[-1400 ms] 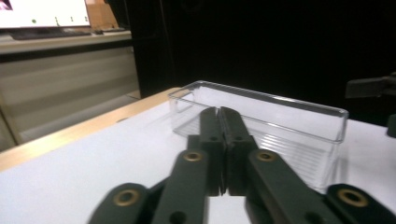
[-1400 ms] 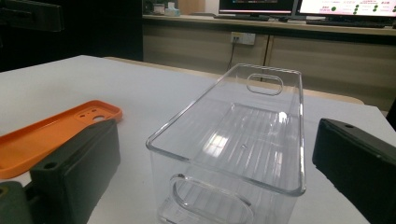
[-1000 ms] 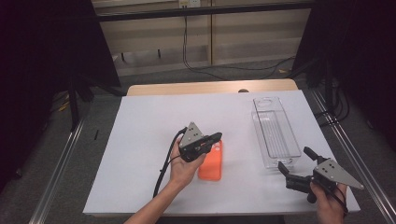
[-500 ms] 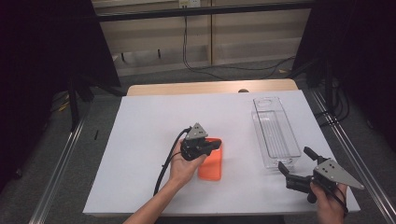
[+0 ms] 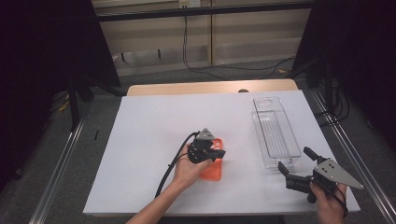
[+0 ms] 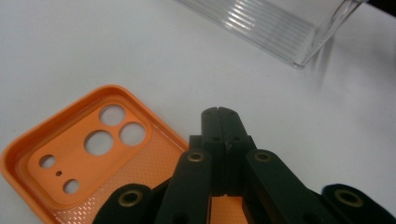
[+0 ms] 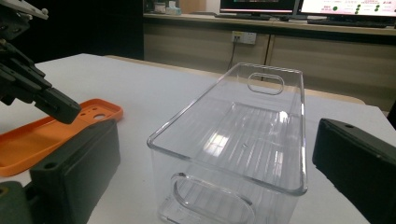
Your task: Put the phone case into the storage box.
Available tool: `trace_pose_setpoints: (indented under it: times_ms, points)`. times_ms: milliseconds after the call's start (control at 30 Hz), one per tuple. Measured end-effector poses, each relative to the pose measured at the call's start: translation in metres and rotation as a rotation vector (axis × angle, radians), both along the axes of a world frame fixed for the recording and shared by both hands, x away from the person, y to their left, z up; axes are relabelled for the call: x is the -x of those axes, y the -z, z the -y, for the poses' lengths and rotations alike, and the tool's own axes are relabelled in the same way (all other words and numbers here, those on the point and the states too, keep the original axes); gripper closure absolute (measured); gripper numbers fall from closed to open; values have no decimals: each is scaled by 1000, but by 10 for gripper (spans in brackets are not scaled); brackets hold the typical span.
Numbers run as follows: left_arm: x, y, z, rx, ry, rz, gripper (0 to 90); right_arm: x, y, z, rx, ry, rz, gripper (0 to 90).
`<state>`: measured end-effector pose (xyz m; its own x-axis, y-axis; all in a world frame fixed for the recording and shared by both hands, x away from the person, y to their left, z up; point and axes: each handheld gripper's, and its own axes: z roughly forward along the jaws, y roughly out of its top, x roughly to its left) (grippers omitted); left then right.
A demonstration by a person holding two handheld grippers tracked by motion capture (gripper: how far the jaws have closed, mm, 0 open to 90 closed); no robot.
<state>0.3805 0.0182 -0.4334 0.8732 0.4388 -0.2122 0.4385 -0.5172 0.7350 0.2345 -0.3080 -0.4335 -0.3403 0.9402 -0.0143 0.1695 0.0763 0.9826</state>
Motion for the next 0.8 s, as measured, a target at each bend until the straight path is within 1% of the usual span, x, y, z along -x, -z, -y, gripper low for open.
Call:
trace_pose_setpoints:
  times_ms: [33,133,233,333,367,400,567,667,800]
  points:
    - [1,2,2,-4,7,-2,900,0,0,0,2,0,-2,4]
    - [3,4,7,-37,21,0,900,0,0,0,3,-1,-1,4]
    - [5,4,10,-39,39,-8,900,0,0,0,1,1,-2,4]
    - [8,6,12,-60,52,-16,900,0,0,0,0,1,-3,4]
    - [10,8,13,-59,48,-22,900,0,0,0,2,0,-3,4]
    - [10,9,13,-72,50,-20,900,0,0,1,2,0,-3,4]
    - [13,12,13,-88,62,-33,900,0,0,1,3,-1,-10,4]
    - [15,13,13,-102,68,-34,900,0,0,1,2,0,-9,4]
    - [17,14,12,-104,70,-25,900,1,0,1,0,0,-8,4]
